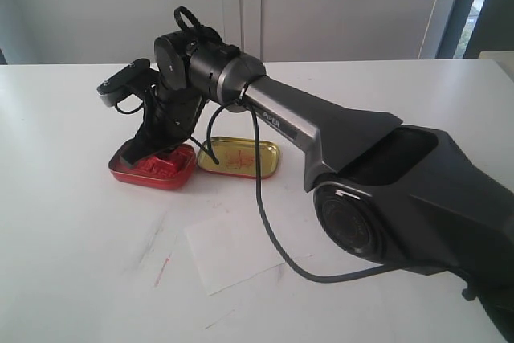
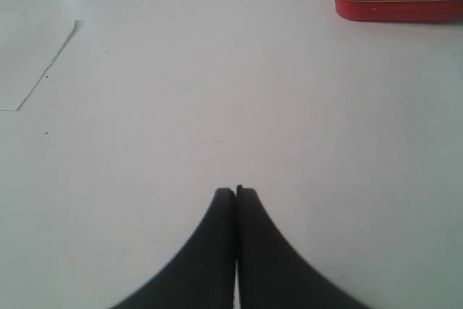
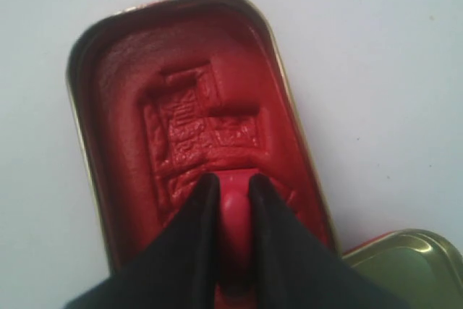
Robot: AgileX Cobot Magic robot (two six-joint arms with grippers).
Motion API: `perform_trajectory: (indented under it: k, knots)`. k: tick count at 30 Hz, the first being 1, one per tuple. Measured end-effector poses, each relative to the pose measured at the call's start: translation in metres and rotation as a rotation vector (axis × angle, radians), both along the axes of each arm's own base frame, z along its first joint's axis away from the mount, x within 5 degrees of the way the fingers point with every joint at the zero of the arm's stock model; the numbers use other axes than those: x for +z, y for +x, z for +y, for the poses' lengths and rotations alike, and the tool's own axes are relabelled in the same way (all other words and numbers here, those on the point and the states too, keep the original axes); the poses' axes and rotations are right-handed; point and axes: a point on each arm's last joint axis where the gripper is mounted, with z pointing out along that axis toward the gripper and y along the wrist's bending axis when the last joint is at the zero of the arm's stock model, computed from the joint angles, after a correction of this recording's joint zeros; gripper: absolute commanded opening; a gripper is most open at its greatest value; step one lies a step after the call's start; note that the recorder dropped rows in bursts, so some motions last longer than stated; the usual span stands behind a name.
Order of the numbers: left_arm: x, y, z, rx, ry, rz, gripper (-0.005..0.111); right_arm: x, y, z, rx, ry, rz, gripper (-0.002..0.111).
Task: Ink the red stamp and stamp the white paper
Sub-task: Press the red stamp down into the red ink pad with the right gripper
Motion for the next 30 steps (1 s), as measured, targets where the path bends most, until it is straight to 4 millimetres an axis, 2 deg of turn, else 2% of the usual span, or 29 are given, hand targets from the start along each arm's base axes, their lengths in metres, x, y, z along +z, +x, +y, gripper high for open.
perform_trajectory:
  k: [30]
  knots:
    - [0.0, 0.0, 0.0, 0.0, 0.0, 0.0, 0.0, 0.0007, 0.0011, 0.0007, -0.027, 0.019, -0.002, 0.0]
